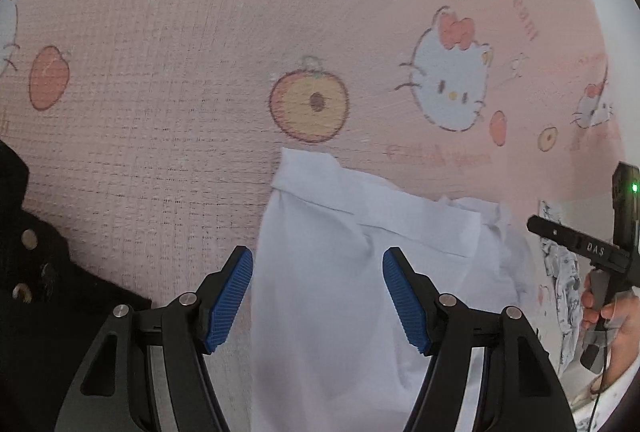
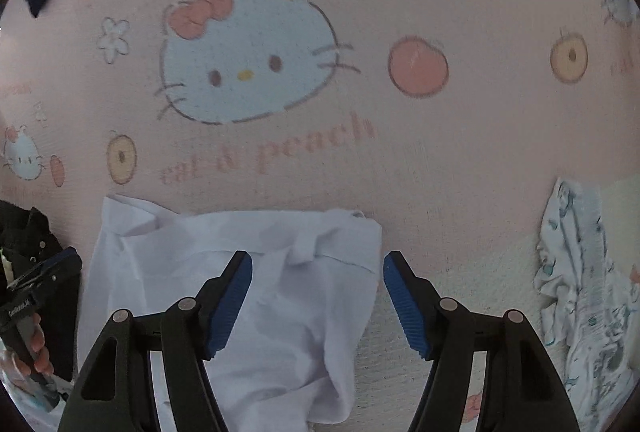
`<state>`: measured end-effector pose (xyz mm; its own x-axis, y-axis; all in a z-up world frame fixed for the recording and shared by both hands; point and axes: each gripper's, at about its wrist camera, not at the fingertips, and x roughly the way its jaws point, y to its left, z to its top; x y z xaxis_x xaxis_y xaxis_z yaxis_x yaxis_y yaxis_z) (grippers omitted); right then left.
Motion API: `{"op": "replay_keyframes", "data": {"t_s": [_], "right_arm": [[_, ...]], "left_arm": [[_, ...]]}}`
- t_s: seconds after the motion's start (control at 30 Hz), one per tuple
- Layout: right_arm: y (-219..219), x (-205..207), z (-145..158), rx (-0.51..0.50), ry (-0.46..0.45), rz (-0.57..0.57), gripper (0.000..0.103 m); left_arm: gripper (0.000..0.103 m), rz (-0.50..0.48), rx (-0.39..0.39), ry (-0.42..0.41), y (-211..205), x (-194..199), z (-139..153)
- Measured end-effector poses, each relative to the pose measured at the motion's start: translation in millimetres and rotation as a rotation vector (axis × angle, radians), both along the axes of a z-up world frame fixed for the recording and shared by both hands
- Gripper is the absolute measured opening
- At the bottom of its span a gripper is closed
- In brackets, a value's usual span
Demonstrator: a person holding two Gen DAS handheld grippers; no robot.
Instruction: Fold clothes
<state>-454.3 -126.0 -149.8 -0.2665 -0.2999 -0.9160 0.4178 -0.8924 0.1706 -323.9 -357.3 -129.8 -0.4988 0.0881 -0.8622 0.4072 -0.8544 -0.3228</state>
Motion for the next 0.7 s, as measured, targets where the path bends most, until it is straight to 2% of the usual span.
{"op": "replay_keyframes", "data": {"t_s": [0.13,0.3,0.43,0.53,0.7], "right_arm": [[-1,0,-14,0.039,-0.015,0.004,0.068],[-3,-1,-31,0.089,-0.035,0.009,0.068],[-3,-1,-42,0.111,-0.039,0.008,0.067],[-1,-2,-45,0.096,-0.023,-0.003,0.067],[-1,-5,-51,0.09,-0.033,0.007,0.067]], "left_arm": [[0.065,0.038,0.05,-0.025,-16,-7,-16],[0.065,0.026,-0.004,-0.038,-24,-17,-24],[0.065,0.006,0.016,-0.009,-28,-26,-29],[0.064,0.04,-0.006,0.064,-33,-29,-29],[0.062,0.003,-0.025,0.056,-27,-39,-32]]}}
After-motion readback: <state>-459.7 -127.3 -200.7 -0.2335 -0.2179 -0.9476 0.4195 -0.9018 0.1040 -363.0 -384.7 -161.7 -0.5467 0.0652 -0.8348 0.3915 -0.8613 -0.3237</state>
